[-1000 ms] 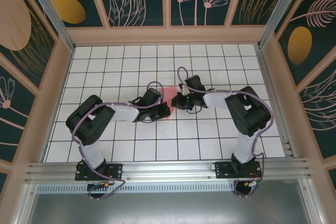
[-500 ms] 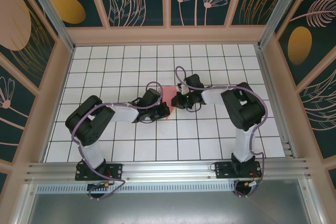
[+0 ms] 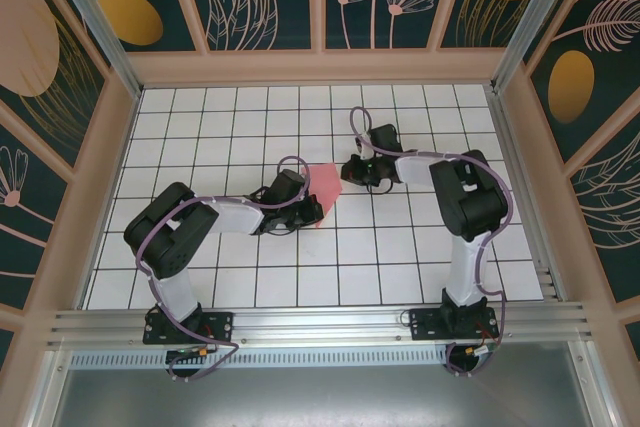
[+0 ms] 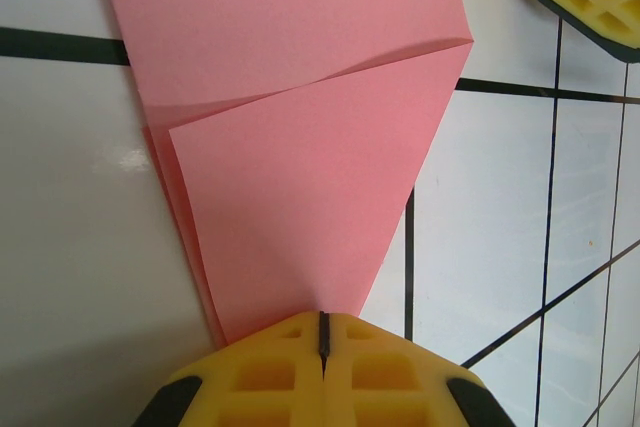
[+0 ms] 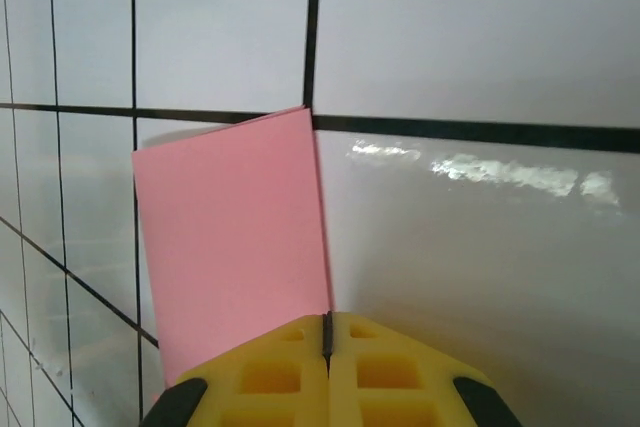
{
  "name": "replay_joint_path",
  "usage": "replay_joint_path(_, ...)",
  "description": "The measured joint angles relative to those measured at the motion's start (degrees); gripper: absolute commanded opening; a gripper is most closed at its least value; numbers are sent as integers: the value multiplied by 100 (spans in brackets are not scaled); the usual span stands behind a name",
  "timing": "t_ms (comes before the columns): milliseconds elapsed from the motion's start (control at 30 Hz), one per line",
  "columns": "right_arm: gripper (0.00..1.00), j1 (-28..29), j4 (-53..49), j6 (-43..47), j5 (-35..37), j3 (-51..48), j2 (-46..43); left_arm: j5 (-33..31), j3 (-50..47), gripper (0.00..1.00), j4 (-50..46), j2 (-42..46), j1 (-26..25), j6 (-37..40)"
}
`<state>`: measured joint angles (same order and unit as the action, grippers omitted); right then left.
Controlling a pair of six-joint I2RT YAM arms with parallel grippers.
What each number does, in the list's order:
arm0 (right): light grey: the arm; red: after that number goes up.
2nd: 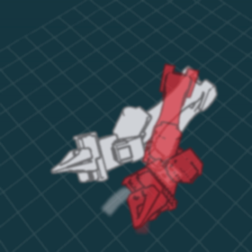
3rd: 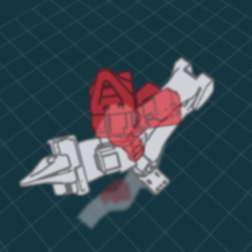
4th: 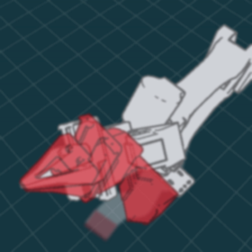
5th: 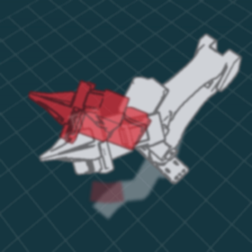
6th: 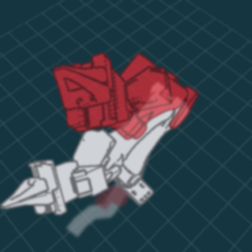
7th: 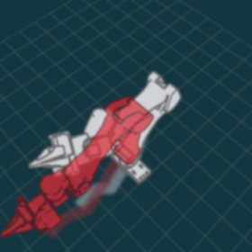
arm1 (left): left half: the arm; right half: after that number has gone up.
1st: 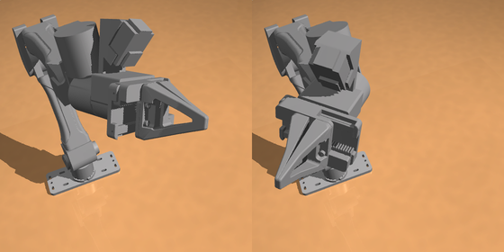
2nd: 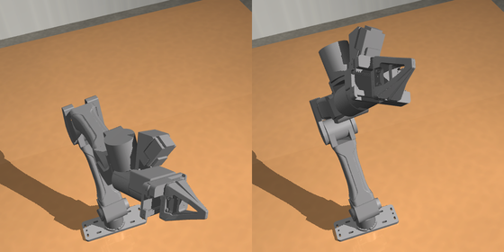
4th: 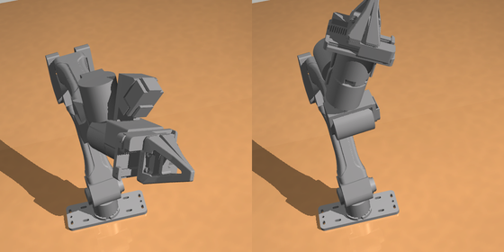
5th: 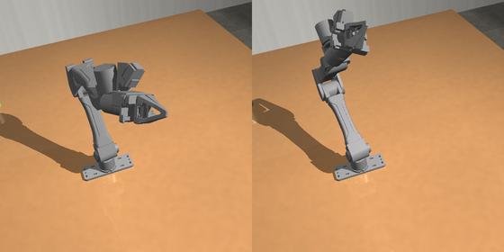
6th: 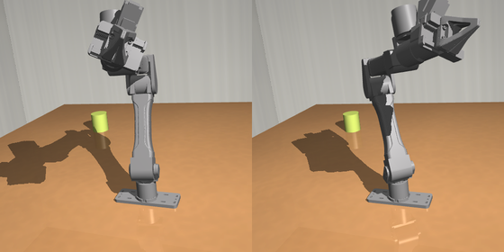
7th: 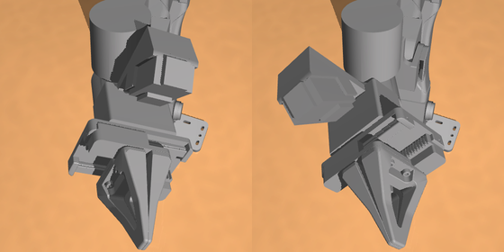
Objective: Fold a paper plane with a square sheet of paper (pick it up from the middle)
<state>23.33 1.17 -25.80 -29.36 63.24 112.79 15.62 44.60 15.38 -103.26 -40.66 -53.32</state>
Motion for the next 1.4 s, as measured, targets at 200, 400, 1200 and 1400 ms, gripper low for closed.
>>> replay_joint_path(200,3,238,125,-109,-66,-535,-588,-2,0,0,-11,2,0,0)
replay_joint_path(400,2,577,164,-258,-136,-717,-610,-4,2,0,-11,2,0,2)
replay_joint_path(1200,1,603,92,-323,-223,-599,-236,-4,448,1,-146,109,4,1355)
replay_joint_path(1400,1,603,55,-323,-223,-573,-225,37,459,0,-146,-140,4,1434)
